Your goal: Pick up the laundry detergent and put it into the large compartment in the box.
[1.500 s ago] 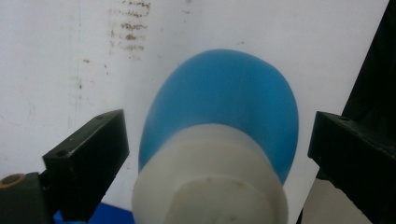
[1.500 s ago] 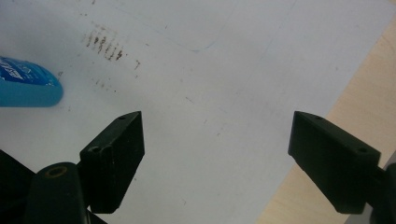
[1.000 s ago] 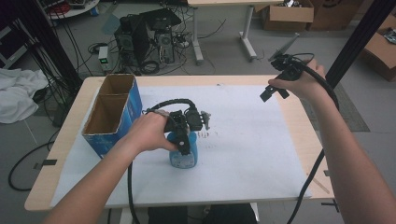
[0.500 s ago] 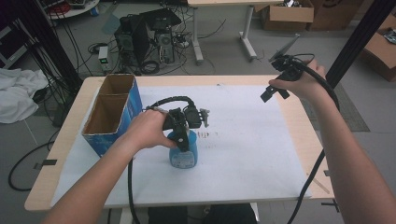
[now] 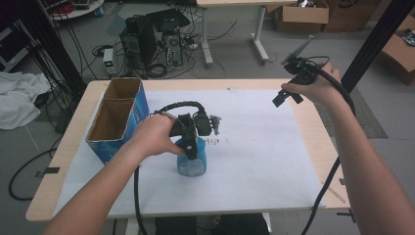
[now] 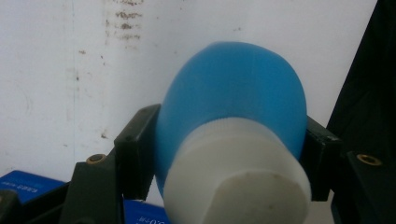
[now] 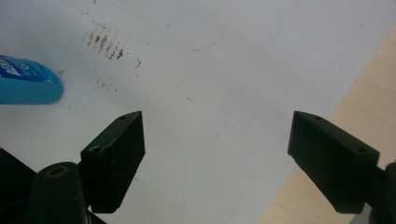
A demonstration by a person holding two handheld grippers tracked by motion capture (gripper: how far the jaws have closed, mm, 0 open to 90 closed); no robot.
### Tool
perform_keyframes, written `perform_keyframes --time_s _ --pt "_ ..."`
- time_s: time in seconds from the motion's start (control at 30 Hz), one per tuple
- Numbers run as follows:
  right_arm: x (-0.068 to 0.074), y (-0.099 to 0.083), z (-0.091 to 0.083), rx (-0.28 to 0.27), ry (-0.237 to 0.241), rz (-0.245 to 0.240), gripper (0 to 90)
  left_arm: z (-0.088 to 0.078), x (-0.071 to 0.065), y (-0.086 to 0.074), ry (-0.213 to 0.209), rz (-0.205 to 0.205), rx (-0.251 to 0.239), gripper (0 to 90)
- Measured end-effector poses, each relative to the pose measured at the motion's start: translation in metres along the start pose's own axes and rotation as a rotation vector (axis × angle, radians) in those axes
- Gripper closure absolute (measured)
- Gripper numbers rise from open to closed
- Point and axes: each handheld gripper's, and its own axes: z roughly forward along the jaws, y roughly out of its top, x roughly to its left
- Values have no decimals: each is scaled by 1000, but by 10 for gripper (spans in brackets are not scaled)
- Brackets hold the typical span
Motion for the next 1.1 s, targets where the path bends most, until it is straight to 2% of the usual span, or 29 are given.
perform_keyframes --time_s 0.17,0.33,0.5,0.63,0.73,0.87,0.97,1.1 --pt "0 0 0 0 2 0 189 -6 0 -1 -11 -25 7 360" --pt "0 0 -1 -1 4 2 191 -22 1 -2 -2 -57 12 362" --pt "1 1 -2 -4 6 1 191 -48 7 -7 14 -117 4 363" --pt "1 1 -5 -5 3 -2 191 -72 14 -13 29 -188 -2 364" --pt "2 2 -6 -12 4 -6 191 -89 21 -18 35 -258 -12 364" --pt "4 4 -7 -12 6 -4 192 -114 33 -26 37 -371 -23 365" --pt "5 5 -7 -12 6 -8 192 -131 43 -33 34 -467 -36 366" --pt "5 6 -7 -11 7 -10 193 -150 59 -48 13 -633 -69 367"
